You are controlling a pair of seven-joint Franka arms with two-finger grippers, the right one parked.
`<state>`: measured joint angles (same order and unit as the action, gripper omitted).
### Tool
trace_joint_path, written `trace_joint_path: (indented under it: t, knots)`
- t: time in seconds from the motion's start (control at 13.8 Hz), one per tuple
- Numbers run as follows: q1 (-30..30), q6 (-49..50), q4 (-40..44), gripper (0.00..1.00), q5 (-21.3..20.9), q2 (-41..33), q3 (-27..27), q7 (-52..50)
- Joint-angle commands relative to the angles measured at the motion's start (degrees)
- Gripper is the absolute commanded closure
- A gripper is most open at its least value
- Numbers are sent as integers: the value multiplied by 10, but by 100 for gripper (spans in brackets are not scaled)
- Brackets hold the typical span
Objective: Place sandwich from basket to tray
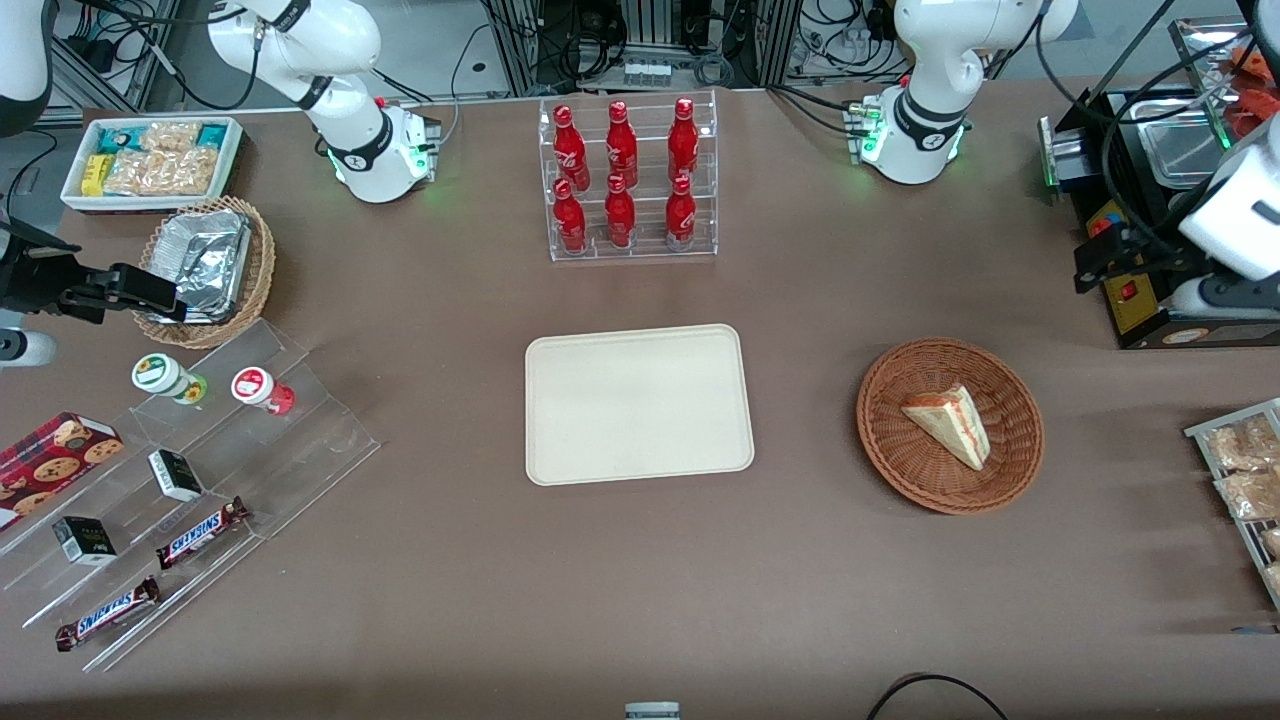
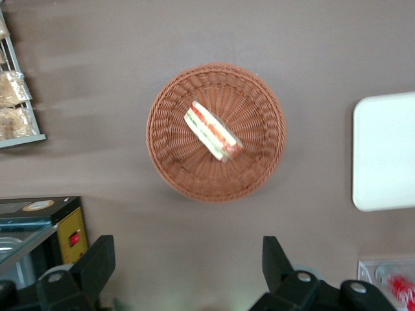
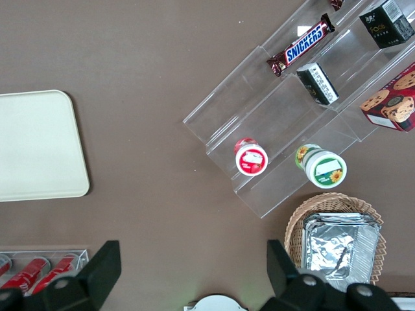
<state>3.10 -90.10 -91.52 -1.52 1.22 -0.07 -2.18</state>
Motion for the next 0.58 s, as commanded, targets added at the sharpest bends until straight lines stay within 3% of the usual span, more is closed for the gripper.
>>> trace_joint_path:
  t: [0.0,0.29,0.51]
  knots:
    - [8,-109,-95,0,-4,-1,1,-90]
    - [9,-282,-225,0,2,5,-6,-282]
    - [11,-367,-273,0,1,34,-6,-345]
